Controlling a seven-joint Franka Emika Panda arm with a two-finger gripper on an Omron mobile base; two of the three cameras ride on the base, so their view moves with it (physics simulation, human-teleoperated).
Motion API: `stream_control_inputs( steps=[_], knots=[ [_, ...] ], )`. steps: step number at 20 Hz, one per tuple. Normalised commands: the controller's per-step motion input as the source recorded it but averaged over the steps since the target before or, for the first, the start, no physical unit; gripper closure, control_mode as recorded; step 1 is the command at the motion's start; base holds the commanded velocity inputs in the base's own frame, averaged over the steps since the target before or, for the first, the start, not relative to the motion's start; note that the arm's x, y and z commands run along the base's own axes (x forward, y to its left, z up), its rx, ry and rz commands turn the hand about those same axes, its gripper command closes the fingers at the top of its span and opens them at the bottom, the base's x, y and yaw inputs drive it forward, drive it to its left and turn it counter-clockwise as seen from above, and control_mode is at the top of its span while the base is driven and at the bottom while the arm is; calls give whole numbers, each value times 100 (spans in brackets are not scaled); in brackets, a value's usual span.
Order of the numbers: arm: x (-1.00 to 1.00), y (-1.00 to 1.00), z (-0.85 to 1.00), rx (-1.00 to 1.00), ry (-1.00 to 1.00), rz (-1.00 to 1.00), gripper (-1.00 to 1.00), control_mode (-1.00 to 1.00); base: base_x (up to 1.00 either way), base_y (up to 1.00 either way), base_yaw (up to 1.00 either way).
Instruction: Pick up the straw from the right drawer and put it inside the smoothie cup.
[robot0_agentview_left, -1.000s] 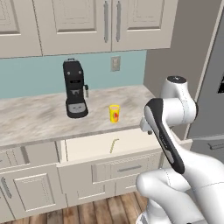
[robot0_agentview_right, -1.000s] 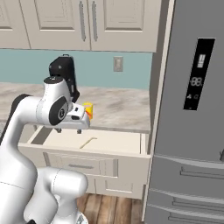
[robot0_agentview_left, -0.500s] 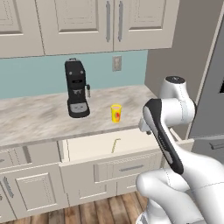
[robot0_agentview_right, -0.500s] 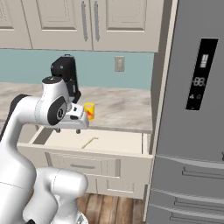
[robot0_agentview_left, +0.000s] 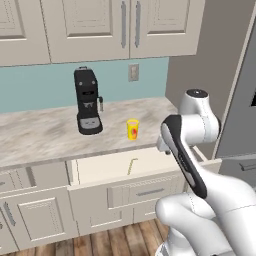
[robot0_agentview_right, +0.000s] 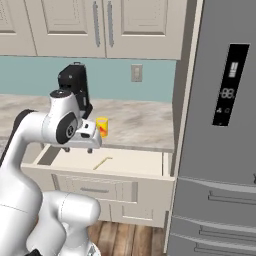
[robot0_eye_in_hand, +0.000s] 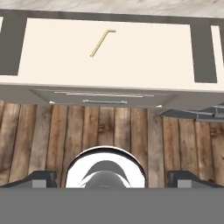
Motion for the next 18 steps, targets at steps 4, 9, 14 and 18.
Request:
stream_control_inputs(
  steps=[4,9,14,18],
  knots=[
    [30,9,-24,0,2,0,-100,-100,0,0,0],
    [33,19,-20,0,0,0,-100,-100,0,0,0],
    [29,12,-24,0,0,0,-100,-100,0,0,0],
    [25,1,-35,0,0,0,-100,-100,0,0,0]
  ],
)
